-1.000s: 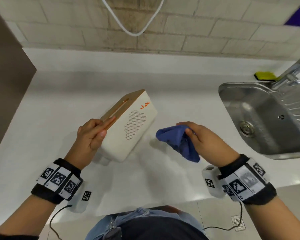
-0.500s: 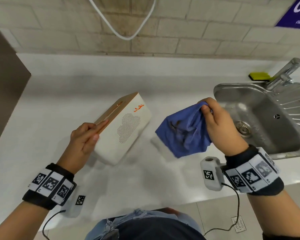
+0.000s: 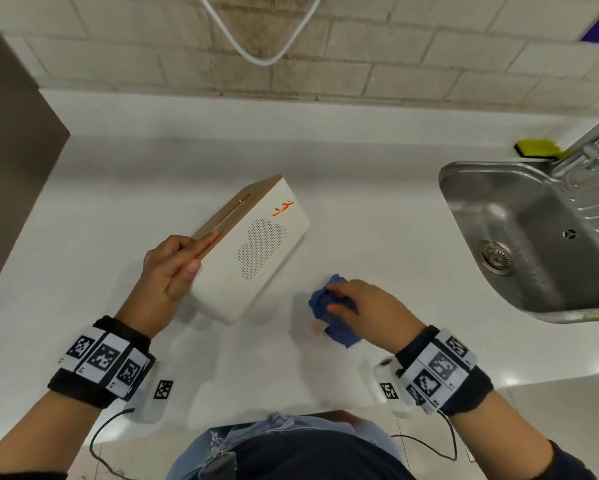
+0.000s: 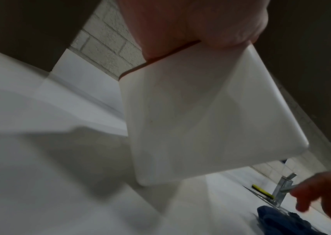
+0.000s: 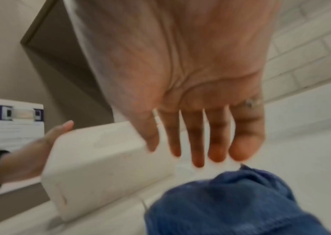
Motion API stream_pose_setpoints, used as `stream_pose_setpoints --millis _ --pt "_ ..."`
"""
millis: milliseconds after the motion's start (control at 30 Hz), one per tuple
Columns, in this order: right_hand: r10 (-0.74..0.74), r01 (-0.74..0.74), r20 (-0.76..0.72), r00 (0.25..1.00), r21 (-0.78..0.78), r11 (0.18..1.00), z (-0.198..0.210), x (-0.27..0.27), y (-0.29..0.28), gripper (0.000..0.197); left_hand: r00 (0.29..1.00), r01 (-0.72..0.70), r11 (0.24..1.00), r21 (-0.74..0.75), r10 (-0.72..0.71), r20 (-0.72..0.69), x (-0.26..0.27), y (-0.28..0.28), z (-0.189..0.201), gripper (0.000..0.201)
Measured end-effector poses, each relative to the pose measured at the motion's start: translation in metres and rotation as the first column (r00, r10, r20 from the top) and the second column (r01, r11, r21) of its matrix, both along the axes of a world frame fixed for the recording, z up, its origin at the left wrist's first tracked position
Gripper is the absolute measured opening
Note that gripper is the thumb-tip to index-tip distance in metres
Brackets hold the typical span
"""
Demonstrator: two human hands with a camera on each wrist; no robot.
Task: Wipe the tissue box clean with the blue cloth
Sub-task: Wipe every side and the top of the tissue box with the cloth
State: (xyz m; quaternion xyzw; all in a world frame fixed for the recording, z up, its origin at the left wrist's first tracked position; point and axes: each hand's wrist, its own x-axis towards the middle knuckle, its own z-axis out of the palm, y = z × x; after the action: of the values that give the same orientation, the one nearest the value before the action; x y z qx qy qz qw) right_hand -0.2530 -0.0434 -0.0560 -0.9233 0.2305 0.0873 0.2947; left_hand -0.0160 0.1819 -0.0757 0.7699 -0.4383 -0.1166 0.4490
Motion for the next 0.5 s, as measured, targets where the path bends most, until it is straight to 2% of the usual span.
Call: stream_pose_setpoints --millis 67,100,167,200,267,333,367,400,433,500 --pt "-0.188 0.203 0.104 0.977 -0.158 0.966 -0.008 -0.004 -0.004 0.038 1.000 0.008 1.000 -0.006 -0.008 0.013 -0.001 -0.001 0.000 0.044" --pt "-0.275 0.283 0.070 0.959 -0.193 0.939 -0.013 -0.004 -0.006 0.047 1.000 0.012 1.000 -0.005 -0.012 0.013 -0.002 -0.001 0.000 0.044" --pt "-0.348 0.327 -0.106 0.932 -0.175 0.929 -0.024 -0.003 -0.005 0.068 1.000 0.020 1.000 -0.001 -0.020 0.005 -0.003 -0.002 -0.001 0.044" --pt "-0.352 0.329 -0.177 0.919 -0.148 0.933 -0.031 0.000 -0.004 0.072 1.000 0.026 1.000 -0.005 -0.026 -0.001 -0.003 -0.002 -0.001 0.044" --pt "-0.328 0.308 -0.200 0.923 -0.125 0.943 -0.042 0.007 -0.001 0.058 0.999 0.043 0.999 -0.028 -0.044 -0.021 -0.002 0.000 0.001 0.042" --pt "-0.305 0.303 -0.089 0.948 -0.038 0.952 -0.039 0.012 -0.002 0.028 0.996 0.063 0.998 -0.027 -0.065 -0.054 0.000 0.001 0.006 0.039" --pt "-0.310 0.310 -0.017 0.951 0.059 0.949 -0.032 0.013 -0.002 0.012 0.995 0.071 0.997 -0.011 -0.071 -0.067 0.002 0.002 0.008 0.040" --pt "-0.319 0.304 0.078 0.944 0.162 0.939 -0.022 0.015 -0.003 0.008 0.994 0.076 0.997 0.007 -0.075 -0.076 0.004 0.003 0.011 0.040" --pt "-0.342 0.295 0.189 0.921 0.237 0.926 -0.009 0.018 -0.002 0.016 0.993 0.080 0.997 0.022 -0.078 -0.084 0.006 0.005 0.012 0.041" --pt "-0.387 0.262 0.432 0.815 0.323 0.910 0.020 0.030 0.000 0.020 0.991 0.080 0.996 0.039 -0.075 -0.108 0.012 0.009 0.011 0.041"
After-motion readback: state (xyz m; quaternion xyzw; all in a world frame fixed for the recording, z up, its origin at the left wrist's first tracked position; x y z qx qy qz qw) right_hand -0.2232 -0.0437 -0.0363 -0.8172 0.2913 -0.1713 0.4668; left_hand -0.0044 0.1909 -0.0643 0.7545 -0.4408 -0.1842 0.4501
